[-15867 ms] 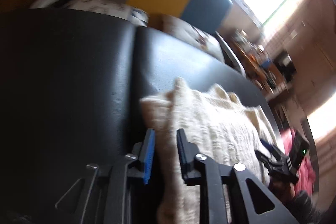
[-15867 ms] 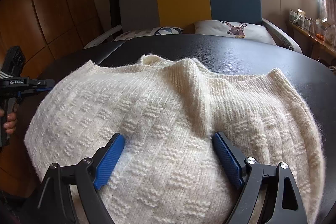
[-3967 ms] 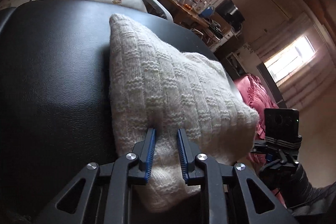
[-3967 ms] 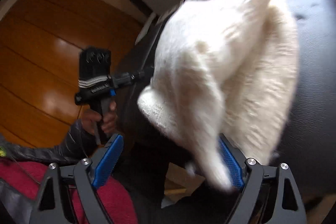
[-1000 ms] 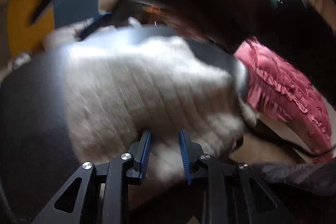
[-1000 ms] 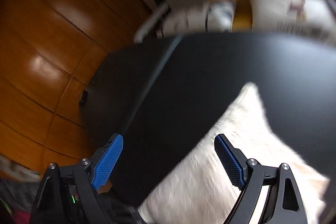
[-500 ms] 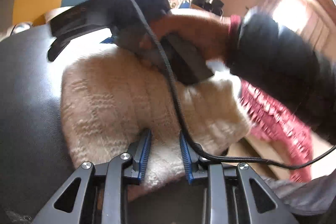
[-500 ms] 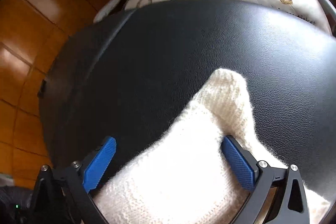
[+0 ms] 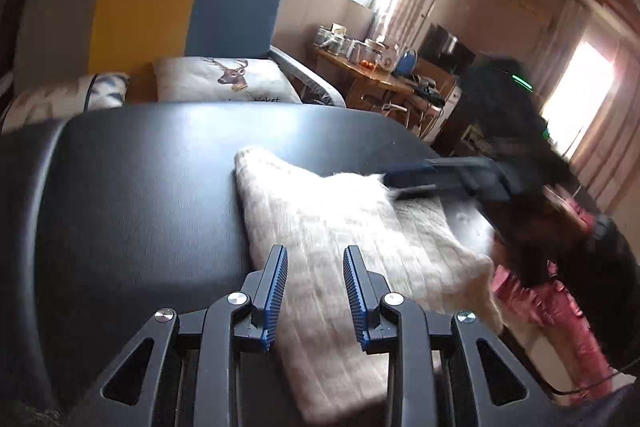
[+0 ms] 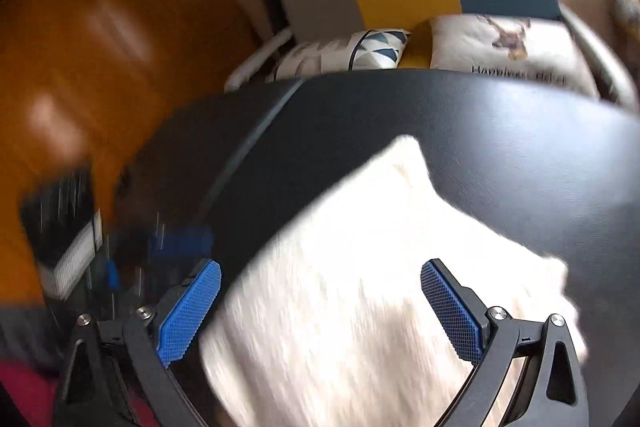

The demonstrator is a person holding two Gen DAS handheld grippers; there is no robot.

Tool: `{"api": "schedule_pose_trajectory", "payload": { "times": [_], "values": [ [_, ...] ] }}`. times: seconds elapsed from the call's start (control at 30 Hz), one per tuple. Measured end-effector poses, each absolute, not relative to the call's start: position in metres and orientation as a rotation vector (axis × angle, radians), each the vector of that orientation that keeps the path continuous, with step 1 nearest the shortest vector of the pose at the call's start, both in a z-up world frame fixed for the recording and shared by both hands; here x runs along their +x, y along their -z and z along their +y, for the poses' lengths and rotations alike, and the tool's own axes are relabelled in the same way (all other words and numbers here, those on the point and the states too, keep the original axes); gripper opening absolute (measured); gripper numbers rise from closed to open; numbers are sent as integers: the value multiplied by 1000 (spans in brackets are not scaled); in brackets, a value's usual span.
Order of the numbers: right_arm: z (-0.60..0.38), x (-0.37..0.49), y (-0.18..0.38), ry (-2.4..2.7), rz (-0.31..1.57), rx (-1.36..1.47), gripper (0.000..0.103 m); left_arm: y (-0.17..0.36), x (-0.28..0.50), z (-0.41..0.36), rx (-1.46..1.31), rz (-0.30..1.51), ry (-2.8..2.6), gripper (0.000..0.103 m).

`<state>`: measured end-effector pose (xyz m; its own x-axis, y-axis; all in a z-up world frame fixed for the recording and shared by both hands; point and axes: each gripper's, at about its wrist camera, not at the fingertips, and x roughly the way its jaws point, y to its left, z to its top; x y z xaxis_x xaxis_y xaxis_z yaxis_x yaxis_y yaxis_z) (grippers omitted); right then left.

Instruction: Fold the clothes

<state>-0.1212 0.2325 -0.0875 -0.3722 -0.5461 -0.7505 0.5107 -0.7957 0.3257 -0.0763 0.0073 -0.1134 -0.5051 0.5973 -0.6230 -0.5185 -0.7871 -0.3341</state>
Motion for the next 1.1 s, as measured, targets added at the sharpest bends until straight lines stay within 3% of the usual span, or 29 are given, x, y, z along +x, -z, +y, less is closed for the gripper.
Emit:
{"api": "schedule_pose_trajectory", "payload": {
  "times": [0.17, 0.3, 0.43, 0.53, 0.6, 0.8, 0.87, 0.97, 1.1],
  "values": [
    [228, -92, 119, 2173, 219, 1363, 102, 121, -99, 38, -1077, 49, -2225, 29],
    [234, -80, 147, 2207, 293, 1360, 103, 139, -95, 65, -1150, 112, -2193, 29],
    [242, -83, 146, 2252, 231, 1325, 103, 141, -95, 64, -1142, 66, -2214, 29],
    [241, -82, 140, 2291, 220, 1262, 103, 136, -105, 37, -1149, -135, -2167, 31],
    [248, -69, 130, 2319, 118, 1232, 103, 132, -113, 17, -1150, -290, -2123, 33],
    [300, -59, 104, 2279, -479, 1186, 103, 142, -141, -52, -1196, -692, -1984, 48],
    [318, -39, 107, 2248, -603, 1229, 103, 152, -152, -65, -1233, -780, -1912, 49],
    [334, -27, 119, 2243, -736, 1311, 103, 171, -162, -56, -1285, -780, -1846, 50],
    [358, -21, 138, 2206, -911, 1373, 103, 185, -167, -19, -1329, -613, -1815, 50]
  ]
}}
